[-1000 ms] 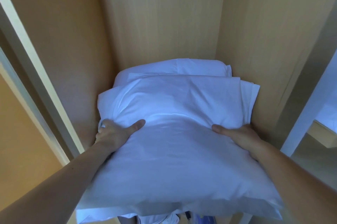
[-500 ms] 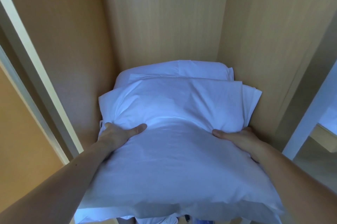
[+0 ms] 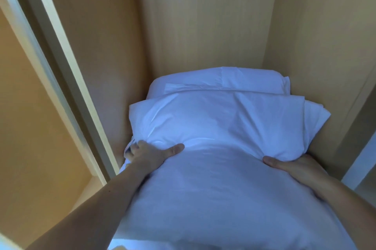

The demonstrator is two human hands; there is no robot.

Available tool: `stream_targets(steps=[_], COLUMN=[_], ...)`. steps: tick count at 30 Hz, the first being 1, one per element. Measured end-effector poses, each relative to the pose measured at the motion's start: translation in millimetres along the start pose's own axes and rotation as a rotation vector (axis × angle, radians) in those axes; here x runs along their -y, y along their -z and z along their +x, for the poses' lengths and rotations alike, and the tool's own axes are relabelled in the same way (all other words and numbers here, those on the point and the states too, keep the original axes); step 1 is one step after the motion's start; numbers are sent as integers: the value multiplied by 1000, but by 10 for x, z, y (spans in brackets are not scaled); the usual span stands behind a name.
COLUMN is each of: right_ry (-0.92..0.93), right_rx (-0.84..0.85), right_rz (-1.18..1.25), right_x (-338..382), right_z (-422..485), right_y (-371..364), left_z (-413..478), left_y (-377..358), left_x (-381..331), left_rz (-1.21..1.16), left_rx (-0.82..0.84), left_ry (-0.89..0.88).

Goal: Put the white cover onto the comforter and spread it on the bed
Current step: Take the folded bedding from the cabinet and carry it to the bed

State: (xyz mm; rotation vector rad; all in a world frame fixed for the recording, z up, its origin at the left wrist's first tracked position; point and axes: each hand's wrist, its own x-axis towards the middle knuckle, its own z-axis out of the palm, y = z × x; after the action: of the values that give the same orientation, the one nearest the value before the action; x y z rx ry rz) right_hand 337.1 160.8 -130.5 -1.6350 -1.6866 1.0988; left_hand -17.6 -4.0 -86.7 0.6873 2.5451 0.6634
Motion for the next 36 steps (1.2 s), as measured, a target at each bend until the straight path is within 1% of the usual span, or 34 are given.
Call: stream_targets(steps=[2, 6, 9, 11, 14, 17, 20, 25, 28, 31, 36], right_ry=[-21, -44, -35, -31, -6, -2, -36, -72, -84, -81, -52], right_rx=[6, 43, 104, 146, 130, 104, 62, 7, 18, 35, -20], right_rz=[4, 26, 59, 91, 50, 25, 30, 11, 16, 11, -23], right_x=[9, -13, 12, 61, 117, 95, 60, -16, -14, -14, 14], right_z=[23, 71, 61, 17, -58, -70, -50, -9, 13, 23, -68], right_y=[21, 6, 6, 17, 11, -17, -35, -74, -48, -14, -46], left_z=[22, 124, 175, 184, 172, 179, 185, 256, 276, 239, 77], left_y=[39, 80, 106, 91, 49, 31, 7, -63, -66, -61, -31], left_x=[-9, 75, 90, 100, 120, 143, 164, 200, 201, 172, 149], left_rz=[35, -94, -237, -304, -372, -360, -339, -342, -277, -284, -277], left_rx=[16, 48, 117, 127, 119, 110, 72, 80, 101, 139, 46], left_ry=[-28, -117, -91, -80, -80, -60, -58, -62, -38, -2, -45])
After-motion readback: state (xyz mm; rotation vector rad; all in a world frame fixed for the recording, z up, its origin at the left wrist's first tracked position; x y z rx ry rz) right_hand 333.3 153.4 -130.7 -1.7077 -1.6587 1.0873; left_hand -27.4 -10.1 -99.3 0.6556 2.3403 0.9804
